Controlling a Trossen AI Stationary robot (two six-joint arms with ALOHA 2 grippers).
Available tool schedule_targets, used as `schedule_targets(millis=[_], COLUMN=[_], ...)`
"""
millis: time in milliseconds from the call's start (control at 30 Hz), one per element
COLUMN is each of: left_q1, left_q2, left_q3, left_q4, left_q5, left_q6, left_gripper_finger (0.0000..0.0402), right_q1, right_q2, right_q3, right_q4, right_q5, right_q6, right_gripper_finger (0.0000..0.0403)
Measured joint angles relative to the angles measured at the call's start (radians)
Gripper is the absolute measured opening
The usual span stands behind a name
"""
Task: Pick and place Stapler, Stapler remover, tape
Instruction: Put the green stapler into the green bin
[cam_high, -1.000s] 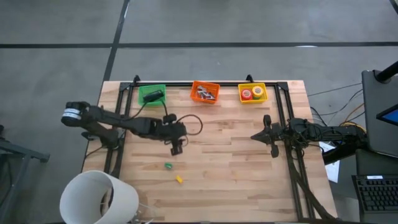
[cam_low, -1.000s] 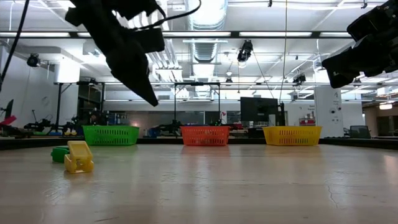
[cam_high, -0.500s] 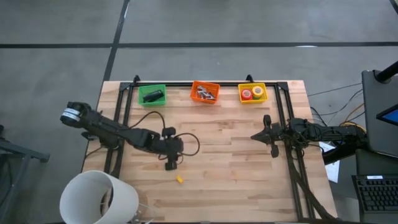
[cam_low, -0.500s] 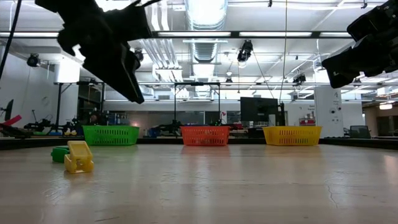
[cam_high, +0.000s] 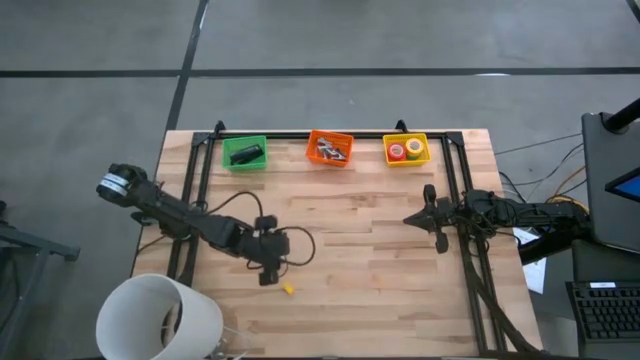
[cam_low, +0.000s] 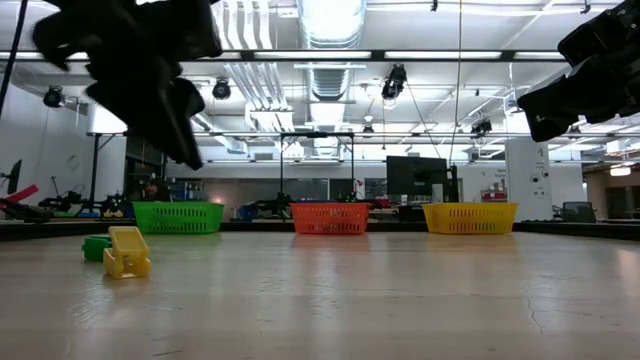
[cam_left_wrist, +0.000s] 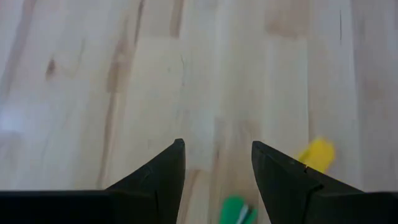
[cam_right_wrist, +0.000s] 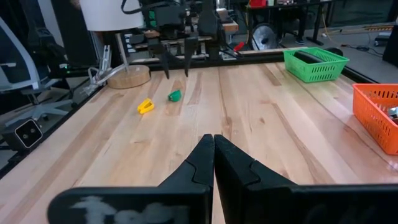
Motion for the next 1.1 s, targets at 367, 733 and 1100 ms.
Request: schedule_targets(millis=[367, 733, 1100], left_q1=[-0.065, -0.089, -0.098], left_q2=[0.004, 0.045, 0.046], left_q3=[-0.002, -0.063, -0.169], left_q4=[-0.117, -0.108, 0.054], left_q5=[0.048, 0.07, 0.084], left_q6=[-0.018, -0.031, -0.05], left_gripper_finger=[0.0186, 0.0186, 0.0186], right_q1=[0.0, 0.0, 0.0], right_q2=[0.0, 0.0, 0.0], right_q3=[0.0, 0.0, 0.0], right_q4=[0.0, 0.0, 0.0], right_q5=[0.0, 0.0, 0.0], right_q6=[0.0, 0.0, 0.0], right_gripper_finger=[0.0009, 0.0009, 0.0009])
